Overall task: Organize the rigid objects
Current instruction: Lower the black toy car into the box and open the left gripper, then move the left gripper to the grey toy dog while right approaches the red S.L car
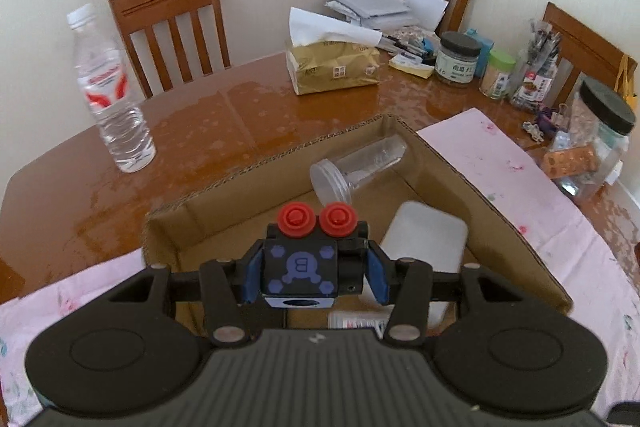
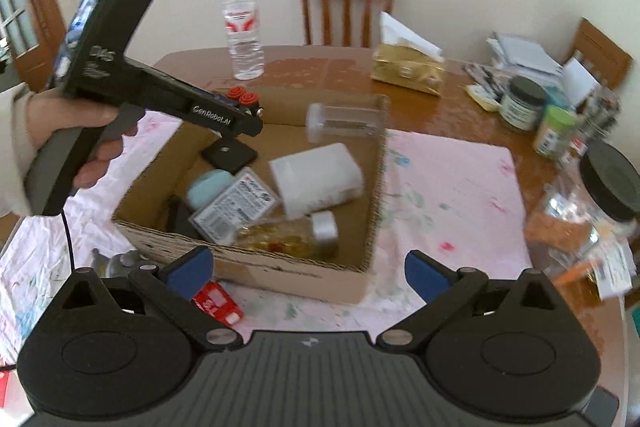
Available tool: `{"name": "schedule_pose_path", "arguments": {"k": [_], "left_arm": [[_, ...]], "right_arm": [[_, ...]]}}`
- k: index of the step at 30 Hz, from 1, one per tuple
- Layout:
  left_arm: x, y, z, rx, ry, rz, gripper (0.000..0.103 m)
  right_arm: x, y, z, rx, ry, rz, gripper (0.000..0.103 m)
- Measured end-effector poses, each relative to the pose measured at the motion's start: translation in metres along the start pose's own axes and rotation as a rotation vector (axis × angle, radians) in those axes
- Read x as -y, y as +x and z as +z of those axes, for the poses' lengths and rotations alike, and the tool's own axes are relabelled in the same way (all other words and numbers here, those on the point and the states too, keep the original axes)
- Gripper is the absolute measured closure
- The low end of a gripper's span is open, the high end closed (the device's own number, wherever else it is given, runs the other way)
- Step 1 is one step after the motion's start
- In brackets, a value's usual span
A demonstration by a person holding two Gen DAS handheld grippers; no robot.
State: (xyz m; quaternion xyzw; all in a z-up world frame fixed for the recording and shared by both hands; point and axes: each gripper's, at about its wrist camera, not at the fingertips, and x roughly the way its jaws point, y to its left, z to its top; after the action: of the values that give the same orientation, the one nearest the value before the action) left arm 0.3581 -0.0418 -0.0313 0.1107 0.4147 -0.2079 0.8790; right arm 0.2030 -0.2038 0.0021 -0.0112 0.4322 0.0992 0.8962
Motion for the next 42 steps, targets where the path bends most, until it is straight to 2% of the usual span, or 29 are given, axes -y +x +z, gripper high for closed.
{"name": "schedule_pose_path", "arguments": {"k": [1,2,3,5,12,19,23,29,34,42], "left_arm": [[0.0,0.004,0.002,-0.003,-0.003,0.001,0.052],[-0.001,0.007,0.005,0.0,-0.005,0.005,0.043],[-0.002,0.008,0.007,0.009,-0.008,0.01,0.024],[-0.003,0.005,0.007,0.045,-0.021,0.036,0.002],[-0.005,-0.02,0.002,0.073,-0.021,0.095,0.001],[-0.005,-0.066,-0.018,0.106,-0.062,0.135,0.001],[0.001,-0.093,-0.036,0.12,-0.085,0.183,0.001],[0.008,-0.124,-0.078,0.106,-0.177,0.271,0.001],[0.015,-0.125,-0.123,0.063,-0.244,0.329,0.001],[0.018,-0.086,-0.169,-0.01,-0.259,0.307,0.001]], "right_arm": [[0.003,0.0,-0.002,-0.002,0.01,-0.007,0.0],[0.006,-0.001,-0.003,-0.006,0.019,-0.014,0.0],[0.009,-0.001,-0.005,-0.007,0.028,-0.02,0.0],[0.012,-0.001,-0.008,-0.012,0.039,-0.029,0.0],[0.016,0.001,-0.009,-0.018,0.03,-0.027,0.0],[0.011,-0.003,-0.01,-0.012,-0.006,0.012,0.0],[0.011,-0.006,-0.015,-0.007,-0.022,0.044,0.0],[0.012,-0.002,-0.029,-0.013,-0.052,0.115,0.0],[0.01,0.006,-0.044,-0.024,-0.074,0.167,0.0],[-0.009,0.019,-0.065,-0.076,-0.069,0.18,0.0]]}}
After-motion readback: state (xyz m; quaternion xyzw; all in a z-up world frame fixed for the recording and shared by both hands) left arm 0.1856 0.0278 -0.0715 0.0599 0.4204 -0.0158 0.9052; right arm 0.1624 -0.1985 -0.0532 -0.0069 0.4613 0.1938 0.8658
